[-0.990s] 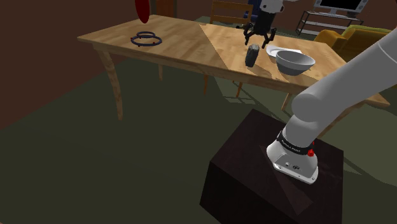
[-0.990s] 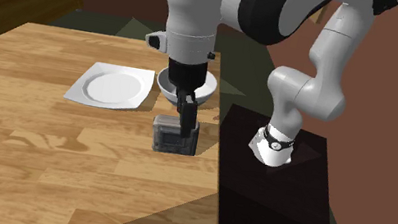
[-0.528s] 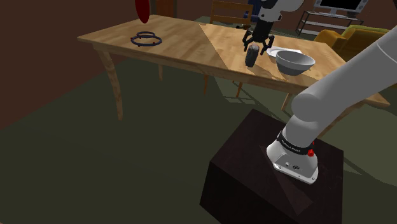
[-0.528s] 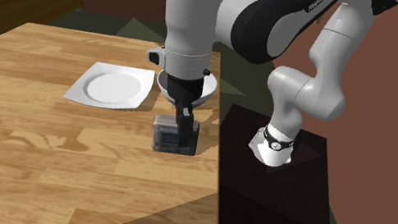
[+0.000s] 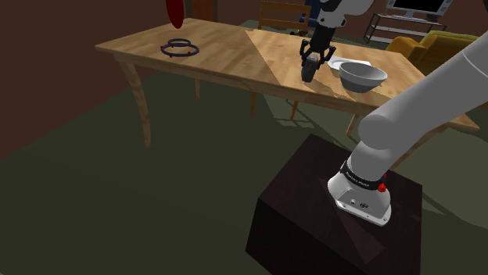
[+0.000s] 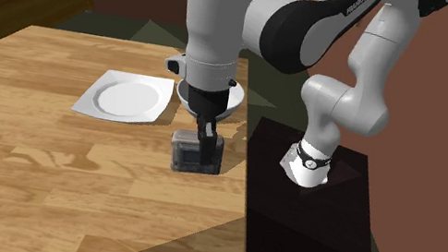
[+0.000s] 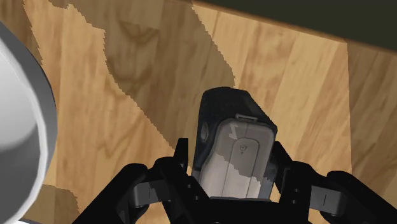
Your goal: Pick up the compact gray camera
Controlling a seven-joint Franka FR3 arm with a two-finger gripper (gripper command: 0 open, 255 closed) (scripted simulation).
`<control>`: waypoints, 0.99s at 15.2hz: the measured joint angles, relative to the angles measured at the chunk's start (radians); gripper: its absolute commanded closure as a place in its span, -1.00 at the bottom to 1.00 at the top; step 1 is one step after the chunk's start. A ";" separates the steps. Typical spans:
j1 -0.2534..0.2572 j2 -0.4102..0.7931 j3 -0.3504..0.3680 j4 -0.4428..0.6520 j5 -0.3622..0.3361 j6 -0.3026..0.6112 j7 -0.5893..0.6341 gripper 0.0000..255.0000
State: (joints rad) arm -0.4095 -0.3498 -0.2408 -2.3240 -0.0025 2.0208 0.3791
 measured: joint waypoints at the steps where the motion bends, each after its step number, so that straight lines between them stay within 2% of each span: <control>1: 0.000 0.000 0.000 0.000 0.000 0.000 0.000 1.00; 5: -0.001 -0.002 0.000 0.010 -0.001 -0.015 -0.001 1.00; 15: 0.001 -0.021 0.008 0.128 -0.003 -0.150 0.010 1.00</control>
State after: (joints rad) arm -0.4083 -0.3707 -0.2324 -2.1965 -0.0050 1.8705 0.3895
